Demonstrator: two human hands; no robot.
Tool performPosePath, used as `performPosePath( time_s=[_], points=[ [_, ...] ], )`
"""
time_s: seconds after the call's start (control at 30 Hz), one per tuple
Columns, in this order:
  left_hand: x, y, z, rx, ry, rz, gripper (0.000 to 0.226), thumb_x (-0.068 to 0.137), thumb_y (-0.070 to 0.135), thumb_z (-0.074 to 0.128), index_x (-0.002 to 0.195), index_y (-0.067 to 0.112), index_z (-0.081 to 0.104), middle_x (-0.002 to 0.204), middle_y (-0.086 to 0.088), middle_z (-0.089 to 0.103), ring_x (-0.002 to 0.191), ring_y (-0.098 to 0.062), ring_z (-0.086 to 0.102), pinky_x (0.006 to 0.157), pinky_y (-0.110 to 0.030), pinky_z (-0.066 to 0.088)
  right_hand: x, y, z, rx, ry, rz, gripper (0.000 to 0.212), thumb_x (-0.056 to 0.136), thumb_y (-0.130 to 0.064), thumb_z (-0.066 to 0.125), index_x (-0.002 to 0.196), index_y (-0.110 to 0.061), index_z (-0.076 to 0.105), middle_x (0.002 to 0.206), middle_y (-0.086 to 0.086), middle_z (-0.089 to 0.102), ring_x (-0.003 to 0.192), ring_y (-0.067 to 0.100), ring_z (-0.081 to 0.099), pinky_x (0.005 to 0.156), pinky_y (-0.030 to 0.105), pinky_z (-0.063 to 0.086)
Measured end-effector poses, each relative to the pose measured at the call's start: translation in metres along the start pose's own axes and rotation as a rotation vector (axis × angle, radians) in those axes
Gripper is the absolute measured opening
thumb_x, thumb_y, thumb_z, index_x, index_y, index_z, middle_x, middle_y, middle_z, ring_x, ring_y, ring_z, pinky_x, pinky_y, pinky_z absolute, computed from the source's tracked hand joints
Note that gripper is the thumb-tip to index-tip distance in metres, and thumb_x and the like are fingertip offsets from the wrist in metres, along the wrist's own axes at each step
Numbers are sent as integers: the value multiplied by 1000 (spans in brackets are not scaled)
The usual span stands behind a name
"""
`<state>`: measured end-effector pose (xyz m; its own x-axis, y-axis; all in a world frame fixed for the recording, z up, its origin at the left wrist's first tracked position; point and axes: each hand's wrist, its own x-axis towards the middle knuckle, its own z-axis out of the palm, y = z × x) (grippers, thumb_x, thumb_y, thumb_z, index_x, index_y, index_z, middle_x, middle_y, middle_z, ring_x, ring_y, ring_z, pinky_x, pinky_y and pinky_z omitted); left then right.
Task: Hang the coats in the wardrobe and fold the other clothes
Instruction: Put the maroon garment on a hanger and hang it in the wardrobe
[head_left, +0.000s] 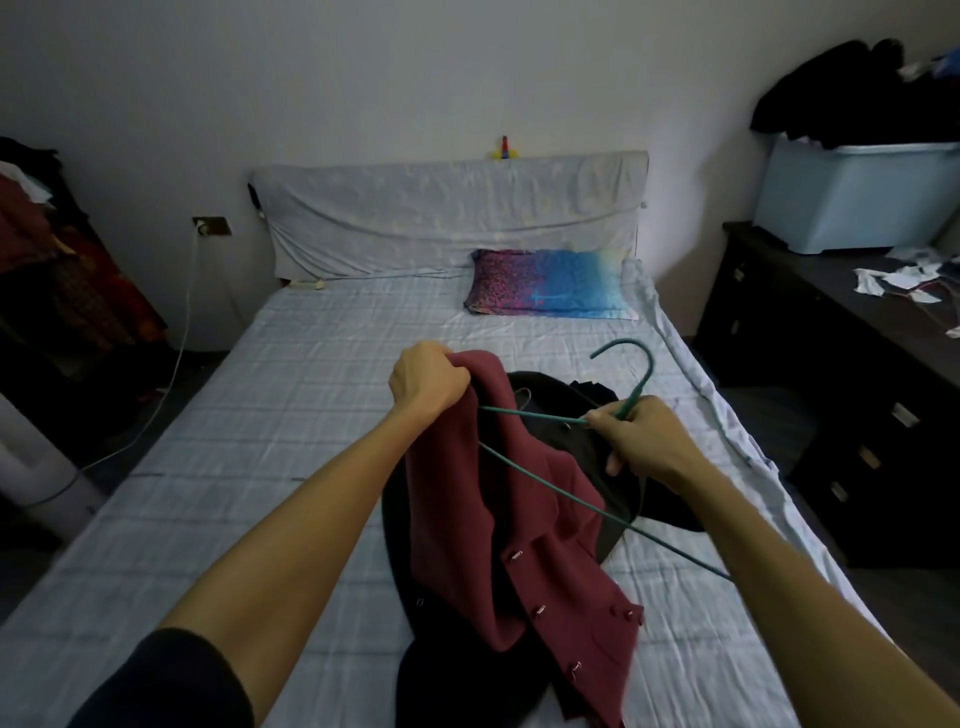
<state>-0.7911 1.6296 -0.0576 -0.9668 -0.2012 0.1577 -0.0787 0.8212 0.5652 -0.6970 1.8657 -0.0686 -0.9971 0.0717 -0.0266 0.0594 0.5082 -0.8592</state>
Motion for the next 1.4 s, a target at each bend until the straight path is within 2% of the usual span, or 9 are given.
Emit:
performPosePath(
  time_s=[0.2, 0.43, 0.6, 0.77, 0.93, 1.03, 1.13, 1.23, 1.4],
  points=[
    [-33, 36, 6, -91, 16, 169, 14, 66, 18, 58, 78, 15, 64, 76, -9, 67, 80, -35, 62, 68, -36, 51, 6, 0, 41, 35, 189, -71, 20, 94, -26, 54, 84, -16, 69, 50, 3, 64, 45, 13, 65, 55, 21, 53],
    [-86, 46, 30, -108, -15, 555, 28, 80, 32, 58, 106, 21, 59, 92, -3, 69, 86, -26, 64, 75, -39, 51, -3, -2, 41, 353, 249, -111, 24, 97, -22, 51, 83, -10, 65, 64, 9, 69, 56, 17, 69, 56, 25, 56],
    [-37, 27, 22, 180, 28, 812, 62, 74, 58, 61, 124, 24, 53, 125, -9, 49, 118, -27, 42, 105, -43, 28, -8, -7, 32, 354, 287, -176, 21, 96, -24, 53, 88, -11, 68, 54, 10, 66, 50, 21, 67, 59, 32, 57],
    [-21, 36, 19, 304, -84, 859, 49, 75, 64, 61, 88, 16, 60, 83, -4, 62, 76, -31, 61, 60, -37, 43, -9, -17, 35, 154, 331, -298, 18, 91, -27, 59, 79, -20, 70, 60, -5, 66, 58, 9, 64, 63, 31, 53],
    [-20, 23, 26, 247, 87, 963, 45, 74, 60, 65, 76, 16, 55, 72, -5, 54, 56, -33, 58, 47, -29, 30, -1, -7, 36, -97, 601, -477, 29, 87, -29, 65, 113, -15, 64, 95, 0, 60, 88, 14, 55, 78, 29, 47],
    [-19, 18, 26, 224, 157, 967, 50, 74, 66, 53, 73, 16, 52, 69, -4, 51, 51, -30, 55, 43, -28, 31, -14, 8, 46, -196, 855, -679, 21, 86, -15, 62, 105, -7, 59, 97, 8, 56, 93, 23, 52, 85, 34, 43],
    [-23, 16, 26, 211, 196, 979, 52, 76, 66, 47, 74, 15, 54, 68, -4, 51, 48, -28, 53, 43, -26, 30, -25, 32, 67, -238, 643, -785, 5, 83, -9, 59, 87, -9, 59, 84, 8, 57, 78, 26, 54, 70, 37, 45],
    [-30, 19, 25, 186, 226, 975, 52, 77, 66, 47, 75, 14, 55, 69, -4, 50, 48, -27, 51, 43, -25, 29, -31, 52, 93, -296, 333, -559, 7, 78, -17, 58, 84, -17, 61, 79, -1, 63, 70, 22, 58, 61, 37, 47],
    [-37, 19, 12, 113, 370, 971, 50, 77, 64, 56, 73, 14, 58, 69, -2, 52, 47, -25, 51, 40, -28, 37, -23, 76, 113, -253, 205, 41, 33, 79, -31, 64, 104, -15, 49, 105, 4, 51, 99, 26, 52, 81, 38, 44]
  ],
)
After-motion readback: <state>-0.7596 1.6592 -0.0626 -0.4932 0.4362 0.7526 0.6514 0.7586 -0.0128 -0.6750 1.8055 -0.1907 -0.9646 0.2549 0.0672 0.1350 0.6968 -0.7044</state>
